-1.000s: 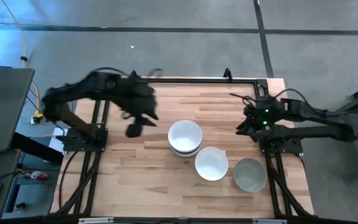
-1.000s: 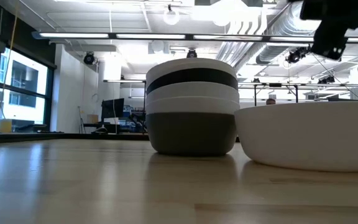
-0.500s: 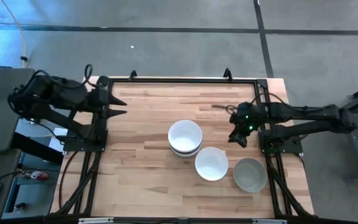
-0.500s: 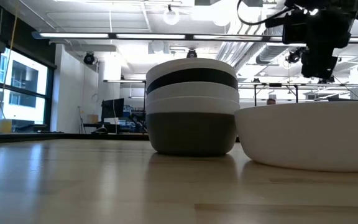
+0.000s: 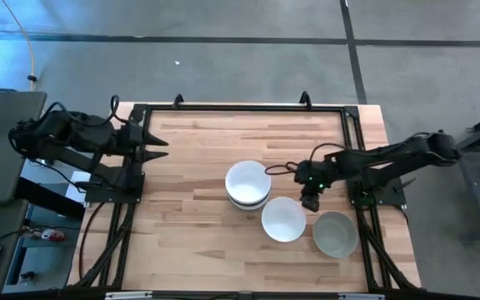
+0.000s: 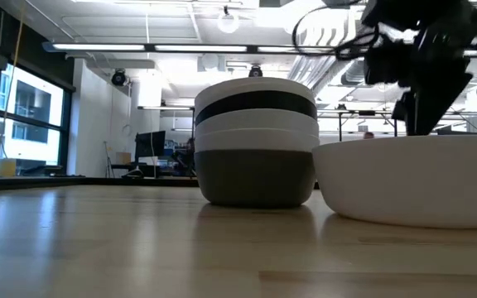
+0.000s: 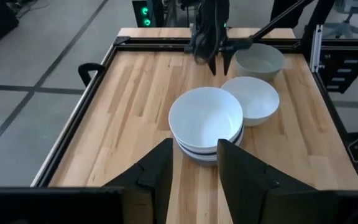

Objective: Nest bowls inside each other
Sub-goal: Stack the white bowl on top of the white bowl, then stack the light gray bowl on top of the white bowl

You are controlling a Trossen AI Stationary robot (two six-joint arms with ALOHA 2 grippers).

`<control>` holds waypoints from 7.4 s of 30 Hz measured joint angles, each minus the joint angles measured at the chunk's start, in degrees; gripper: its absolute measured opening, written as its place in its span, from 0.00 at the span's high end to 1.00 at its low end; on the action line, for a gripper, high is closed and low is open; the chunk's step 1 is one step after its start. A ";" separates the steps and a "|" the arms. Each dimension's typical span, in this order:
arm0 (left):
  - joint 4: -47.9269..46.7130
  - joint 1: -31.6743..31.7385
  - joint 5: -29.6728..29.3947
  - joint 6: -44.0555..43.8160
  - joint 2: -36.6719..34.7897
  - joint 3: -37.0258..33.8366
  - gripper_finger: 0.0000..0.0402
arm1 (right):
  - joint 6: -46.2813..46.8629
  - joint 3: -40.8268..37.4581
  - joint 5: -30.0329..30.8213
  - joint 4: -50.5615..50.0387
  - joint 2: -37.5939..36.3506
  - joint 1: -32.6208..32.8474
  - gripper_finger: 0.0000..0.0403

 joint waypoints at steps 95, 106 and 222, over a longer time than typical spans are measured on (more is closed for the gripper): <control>1.35 0.02 -0.02 3.04 -0.06 -0.10 0.72 | 0.50 42.15 4.29 -25.00 11.86 -5.14 1.00; -1.61 0.02 -0.29 1.07 -0.52 -0.16 0.72 | -9.02 60.33 5.14 -32.85 28.38 -10.39 1.00; 5.69 0.02 0.59 1.99 -7.54 -9.04 0.72 | 22.95 7.39 -2.32 -32.17 6.17 18.83 0.50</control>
